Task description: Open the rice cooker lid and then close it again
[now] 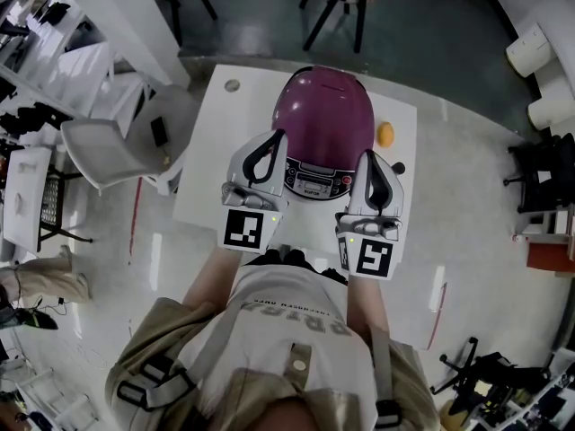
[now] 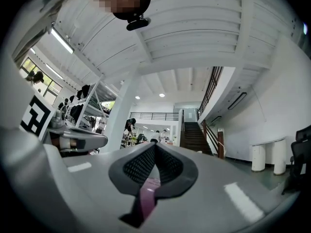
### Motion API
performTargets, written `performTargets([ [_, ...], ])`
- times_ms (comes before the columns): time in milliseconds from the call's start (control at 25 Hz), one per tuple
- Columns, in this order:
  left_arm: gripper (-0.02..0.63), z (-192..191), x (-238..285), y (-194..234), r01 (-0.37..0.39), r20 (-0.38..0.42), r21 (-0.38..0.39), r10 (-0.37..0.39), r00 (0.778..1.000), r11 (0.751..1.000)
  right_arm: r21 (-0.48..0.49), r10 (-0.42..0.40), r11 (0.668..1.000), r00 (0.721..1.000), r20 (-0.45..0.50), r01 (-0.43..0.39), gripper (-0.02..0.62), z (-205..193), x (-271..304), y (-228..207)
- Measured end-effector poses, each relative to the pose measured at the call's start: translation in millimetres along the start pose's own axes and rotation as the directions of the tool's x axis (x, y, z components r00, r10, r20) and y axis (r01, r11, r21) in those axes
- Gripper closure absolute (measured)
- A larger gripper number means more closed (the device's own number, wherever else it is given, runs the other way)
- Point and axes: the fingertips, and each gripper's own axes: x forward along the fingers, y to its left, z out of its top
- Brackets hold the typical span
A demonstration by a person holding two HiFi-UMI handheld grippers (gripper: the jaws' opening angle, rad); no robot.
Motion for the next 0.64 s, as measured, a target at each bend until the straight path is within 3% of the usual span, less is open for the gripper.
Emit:
performTargets([
  [360,0.597,-4.2,2.7,-1.1,0.006,-0.005,0.001,-0.006,1.0,1.0,-0.004,-0.006,1.0,1.0,0.003,0.006,0.595,-0.6,-0.4,-2.1],
  [640,0.597,-5.3,0.9,-8.9,0.044,-0.021,0.045,-0.043,0.999,0.998,0.016,0.042,0.999,0.999,-0.01,-0.042,0.596,-3.3,2.4,6.7],
])
